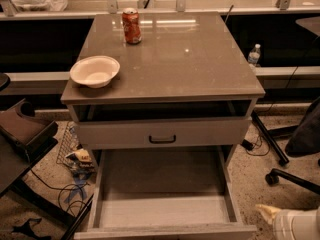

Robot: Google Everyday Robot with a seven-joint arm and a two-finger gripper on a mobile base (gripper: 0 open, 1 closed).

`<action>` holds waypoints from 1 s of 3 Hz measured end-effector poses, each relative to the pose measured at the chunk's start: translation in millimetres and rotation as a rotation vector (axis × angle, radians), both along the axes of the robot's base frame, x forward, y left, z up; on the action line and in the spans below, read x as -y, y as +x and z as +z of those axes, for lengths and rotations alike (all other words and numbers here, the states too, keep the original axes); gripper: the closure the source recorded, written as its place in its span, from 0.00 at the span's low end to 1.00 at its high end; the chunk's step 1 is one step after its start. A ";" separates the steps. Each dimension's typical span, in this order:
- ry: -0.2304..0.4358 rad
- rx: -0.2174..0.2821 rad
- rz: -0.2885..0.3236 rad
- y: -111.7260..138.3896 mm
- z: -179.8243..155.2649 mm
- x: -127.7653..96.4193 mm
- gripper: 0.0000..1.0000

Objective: Close middle drawer

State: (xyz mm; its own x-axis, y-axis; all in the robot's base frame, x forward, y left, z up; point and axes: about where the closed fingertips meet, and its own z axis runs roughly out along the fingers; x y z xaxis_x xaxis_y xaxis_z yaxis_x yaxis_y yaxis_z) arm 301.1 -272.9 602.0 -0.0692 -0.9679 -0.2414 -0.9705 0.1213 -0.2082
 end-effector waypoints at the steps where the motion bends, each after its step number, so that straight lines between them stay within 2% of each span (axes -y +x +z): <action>1: 0.037 0.005 0.018 -22.0 -34.7 -5.3 0.49; 2: 0.085 0.003 0.017 -42.0 -67.9 -14.9 0.72; 3: 0.199 0.021 -0.004 -50.6 -108.5 -31.9 1.00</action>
Offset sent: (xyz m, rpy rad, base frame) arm -0.0661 0.0268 -0.1109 0.1515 0.0029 0.0109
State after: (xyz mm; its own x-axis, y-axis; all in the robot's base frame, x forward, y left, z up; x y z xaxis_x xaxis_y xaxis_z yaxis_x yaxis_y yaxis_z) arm 250.5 -241.1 493.5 -0.0662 -0.9007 -0.4293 -0.9657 0.1661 -0.1996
